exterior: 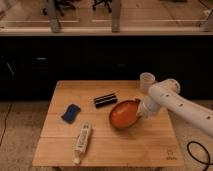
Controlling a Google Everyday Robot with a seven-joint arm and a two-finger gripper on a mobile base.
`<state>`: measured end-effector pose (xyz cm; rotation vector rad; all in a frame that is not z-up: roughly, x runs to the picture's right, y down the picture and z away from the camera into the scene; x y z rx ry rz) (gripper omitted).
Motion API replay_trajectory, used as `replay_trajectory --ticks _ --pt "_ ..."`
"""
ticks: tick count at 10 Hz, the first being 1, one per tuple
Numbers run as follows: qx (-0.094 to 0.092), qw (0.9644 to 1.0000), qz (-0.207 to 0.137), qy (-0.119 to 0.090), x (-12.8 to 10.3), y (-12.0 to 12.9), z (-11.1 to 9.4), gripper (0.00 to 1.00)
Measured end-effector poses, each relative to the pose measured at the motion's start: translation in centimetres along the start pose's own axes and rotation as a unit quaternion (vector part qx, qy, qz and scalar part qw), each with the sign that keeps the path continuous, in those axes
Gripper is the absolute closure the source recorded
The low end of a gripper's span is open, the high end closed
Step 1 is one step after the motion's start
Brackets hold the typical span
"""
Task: Pick up the ceramic bowl
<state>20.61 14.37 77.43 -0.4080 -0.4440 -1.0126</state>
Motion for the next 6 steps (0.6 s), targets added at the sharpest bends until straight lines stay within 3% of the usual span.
replay_trajectory --ticks 6 --pt "0.002 1.0000 -0.007 0.003 0.29 0.48 -0.40 1.00"
